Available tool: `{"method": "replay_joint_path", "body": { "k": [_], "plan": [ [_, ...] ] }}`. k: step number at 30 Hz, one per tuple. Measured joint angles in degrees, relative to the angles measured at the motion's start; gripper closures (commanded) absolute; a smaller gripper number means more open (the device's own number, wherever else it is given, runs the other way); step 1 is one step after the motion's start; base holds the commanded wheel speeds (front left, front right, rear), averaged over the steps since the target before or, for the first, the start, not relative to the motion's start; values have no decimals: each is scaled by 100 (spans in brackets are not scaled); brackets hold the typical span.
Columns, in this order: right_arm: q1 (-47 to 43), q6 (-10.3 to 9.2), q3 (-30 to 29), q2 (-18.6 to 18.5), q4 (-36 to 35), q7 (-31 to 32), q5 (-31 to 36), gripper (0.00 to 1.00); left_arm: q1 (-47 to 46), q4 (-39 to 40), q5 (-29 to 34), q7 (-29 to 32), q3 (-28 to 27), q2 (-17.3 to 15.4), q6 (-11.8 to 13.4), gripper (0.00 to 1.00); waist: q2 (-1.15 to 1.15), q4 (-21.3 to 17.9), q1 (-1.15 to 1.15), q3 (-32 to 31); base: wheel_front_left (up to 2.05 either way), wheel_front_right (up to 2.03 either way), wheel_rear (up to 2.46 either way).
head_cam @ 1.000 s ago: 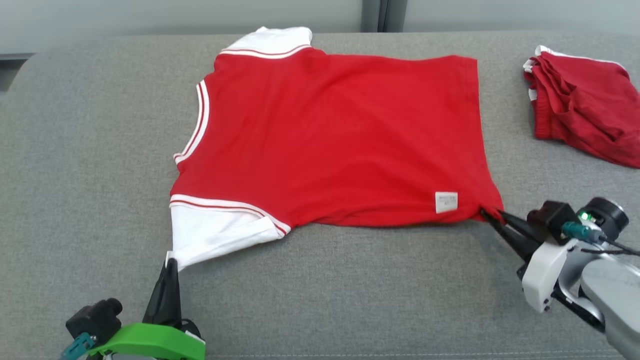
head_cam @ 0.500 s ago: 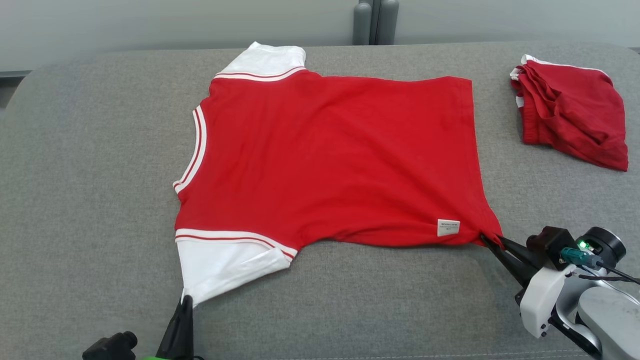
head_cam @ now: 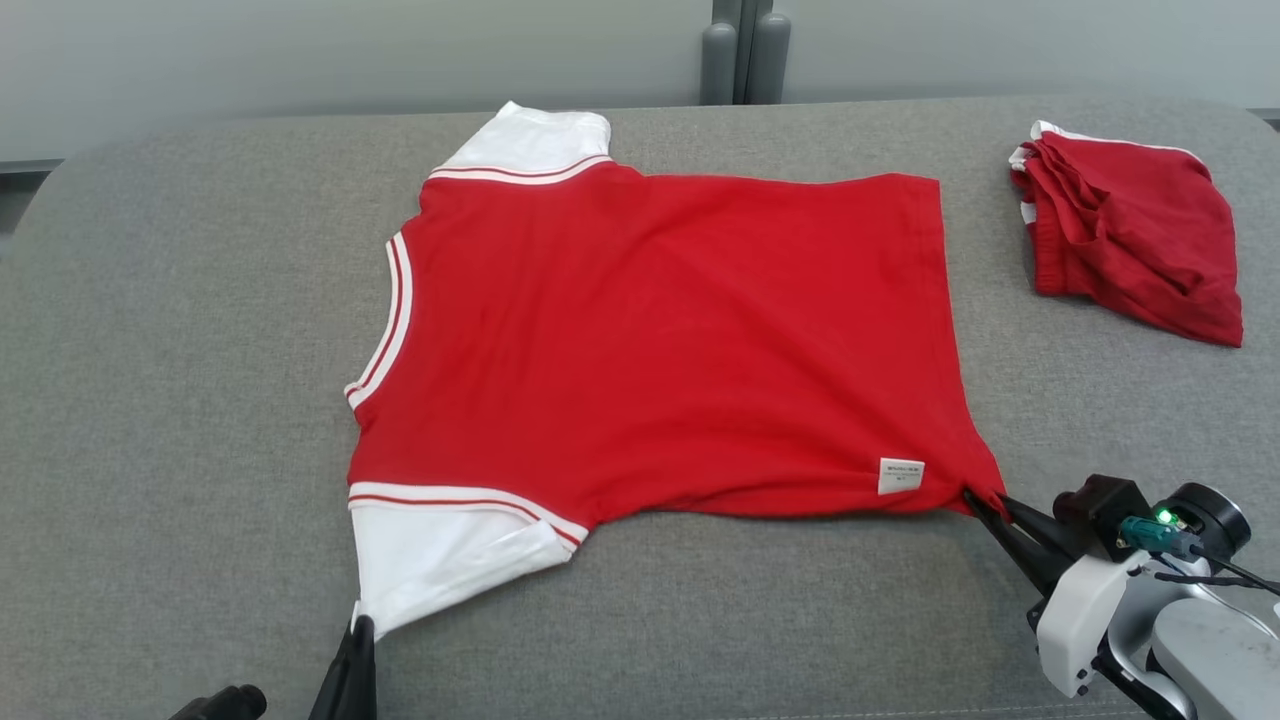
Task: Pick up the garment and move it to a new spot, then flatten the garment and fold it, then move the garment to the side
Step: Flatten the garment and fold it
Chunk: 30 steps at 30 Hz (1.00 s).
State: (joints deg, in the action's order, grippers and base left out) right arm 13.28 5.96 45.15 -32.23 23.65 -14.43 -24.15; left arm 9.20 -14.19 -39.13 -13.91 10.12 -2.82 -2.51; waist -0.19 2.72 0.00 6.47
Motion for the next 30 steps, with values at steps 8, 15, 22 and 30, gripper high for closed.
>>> {"method": "replay_joint_path", "body": {
  "k": [8, 15, 22, 30],
  "plan": [
    [-144, 1, -112, 143, 66, 0, 11, 55, 51, -118, 51, 0, -15, -33, 37, 60, 0, -71, 0, -71, 0, 0, 0],
    [-437, 4, -220, 131, 73, 0, 57, 0, 51, -165, 55, 1, -63, -119, 49, 0, 0, -120, 0, -142, 0, 0, 0],
    [-816, 8, -272, 42, 66, 0, 164, 0, 54, -47, 48, 0, -372, -279, 101, 0, 0, -194, 0, -216, 0, 0, 0],
    [-953, -67, -856, 57, -192, 1, 107, 0, 12, 446, 83, -33, -303, -227, 92, 0, 0, -439, 0, -299, 0, 0, 0]
  ]
}}
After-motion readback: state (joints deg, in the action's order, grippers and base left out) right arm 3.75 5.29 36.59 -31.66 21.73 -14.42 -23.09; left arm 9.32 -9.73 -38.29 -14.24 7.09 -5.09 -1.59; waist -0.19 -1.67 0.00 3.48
